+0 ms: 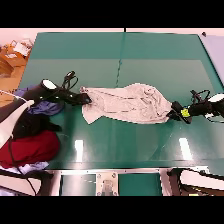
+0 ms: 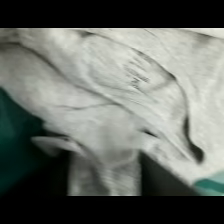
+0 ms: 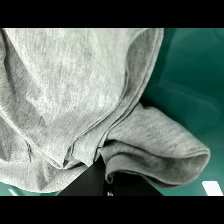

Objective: Fold the shirts.

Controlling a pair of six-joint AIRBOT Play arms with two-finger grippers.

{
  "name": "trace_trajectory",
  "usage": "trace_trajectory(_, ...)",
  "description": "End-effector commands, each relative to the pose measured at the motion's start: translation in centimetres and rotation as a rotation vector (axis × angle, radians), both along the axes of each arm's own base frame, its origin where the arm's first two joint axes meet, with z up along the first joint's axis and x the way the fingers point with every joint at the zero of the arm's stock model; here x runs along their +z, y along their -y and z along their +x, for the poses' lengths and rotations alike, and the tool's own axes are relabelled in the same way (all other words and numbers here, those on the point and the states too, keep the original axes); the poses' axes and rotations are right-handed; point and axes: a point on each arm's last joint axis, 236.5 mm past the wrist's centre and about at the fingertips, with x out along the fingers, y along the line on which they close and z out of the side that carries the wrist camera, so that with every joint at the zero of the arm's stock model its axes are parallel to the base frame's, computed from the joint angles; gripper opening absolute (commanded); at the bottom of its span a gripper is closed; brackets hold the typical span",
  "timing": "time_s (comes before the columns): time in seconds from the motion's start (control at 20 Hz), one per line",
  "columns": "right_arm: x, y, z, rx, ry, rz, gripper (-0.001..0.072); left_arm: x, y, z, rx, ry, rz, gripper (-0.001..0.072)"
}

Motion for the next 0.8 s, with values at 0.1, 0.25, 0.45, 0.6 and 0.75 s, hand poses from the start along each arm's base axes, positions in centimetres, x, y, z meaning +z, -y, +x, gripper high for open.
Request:
trace_trajectory(0.1,0.0,-0.1,0.0,0.013,0.005,0.0,0.0011,0.0,1.3,-2.1,-0.117,-0.015,-0.011,0.002)
trace_trajectory(0.25,0.5,-0.2,0.0,0.031,0.02,-0.001,0.001,1.4,-0.7,-2.6,-0.147,0.009,0.093,0.0018)
trace_trajectory(0.45,8.7,-3.3,2.8,0.075,0.269,0.111,0.001,14.9,-1.3,-0.2,-0.116,0.325,0.116,0.0019)
trace_trajectory(0.6,22.8,-5.1,5.1,0.117,0.657,0.095,0.001,32.1,-1.4,-0.8,-0.085,0.717,0.081,0.0019)
trace_trajectory(0.75,38.3,-5.4,3.0,0.134,1.058,-0.097,0.001,48.7,-2.3,-6.9,-0.048,1.098,0.042,0.0019)
